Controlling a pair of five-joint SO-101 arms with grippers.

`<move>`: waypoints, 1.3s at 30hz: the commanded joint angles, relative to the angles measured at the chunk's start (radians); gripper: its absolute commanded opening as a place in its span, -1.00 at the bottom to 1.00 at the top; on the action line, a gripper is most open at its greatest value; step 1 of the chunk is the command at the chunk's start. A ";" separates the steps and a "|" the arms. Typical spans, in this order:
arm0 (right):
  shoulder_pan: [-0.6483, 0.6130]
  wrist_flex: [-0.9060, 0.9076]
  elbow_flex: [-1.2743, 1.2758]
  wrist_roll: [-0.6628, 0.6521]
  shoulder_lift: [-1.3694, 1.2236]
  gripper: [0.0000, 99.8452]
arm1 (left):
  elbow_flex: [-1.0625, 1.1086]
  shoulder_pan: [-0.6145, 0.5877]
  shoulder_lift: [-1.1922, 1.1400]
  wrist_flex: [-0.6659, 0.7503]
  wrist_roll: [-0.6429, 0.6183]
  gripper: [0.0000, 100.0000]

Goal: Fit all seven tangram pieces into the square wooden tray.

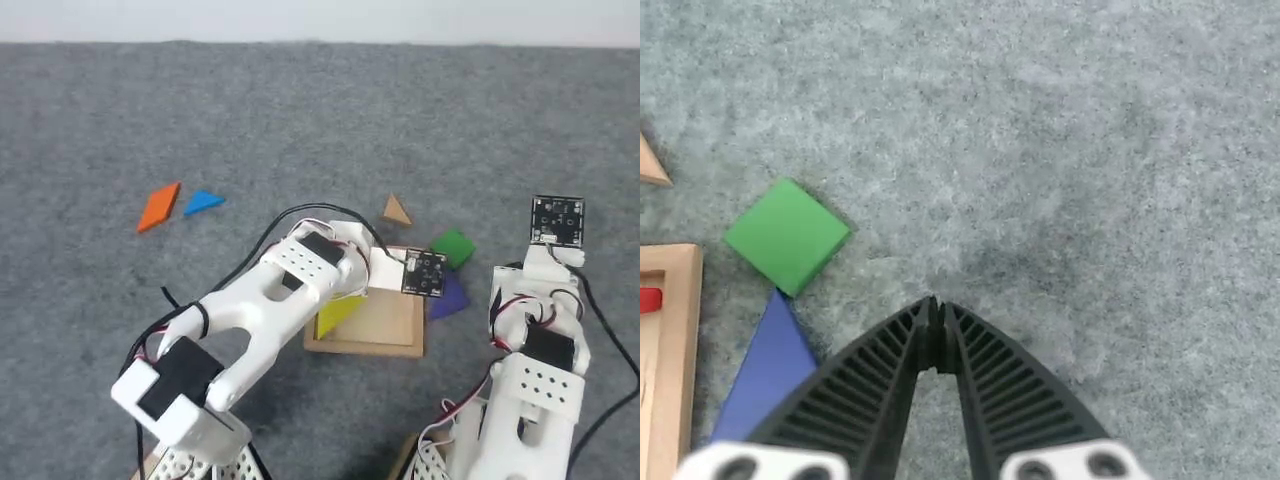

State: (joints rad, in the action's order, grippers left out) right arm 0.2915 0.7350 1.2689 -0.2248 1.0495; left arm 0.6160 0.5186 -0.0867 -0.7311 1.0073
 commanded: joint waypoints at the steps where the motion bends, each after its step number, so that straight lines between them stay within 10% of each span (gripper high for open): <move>1: -0.012 -0.021 -0.009 0.005 0.033 -0.99 | -0.008 -0.028 -0.005 -0.037 -0.011 -0.78; 12: -0.012 -0.021 -0.009 0.005 0.033 -0.99 | -0.067 -0.025 0.005 -0.035 -0.364 -0.52; 24: -0.012 0.015 -0.014 0.006 0.031 -0.99 | -0.156 -0.018 0.006 -0.180 -0.385 -0.52; 39: -0.163 0.110 -0.015 -0.110 0.031 -0.99 | -0.203 -0.040 0.069 -0.199 -0.723 -0.52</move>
State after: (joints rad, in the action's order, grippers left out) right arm 0.1442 0.8209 1.2689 -0.3000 1.0495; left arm 0.4503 0.5002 -0.0898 -0.9352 0.3705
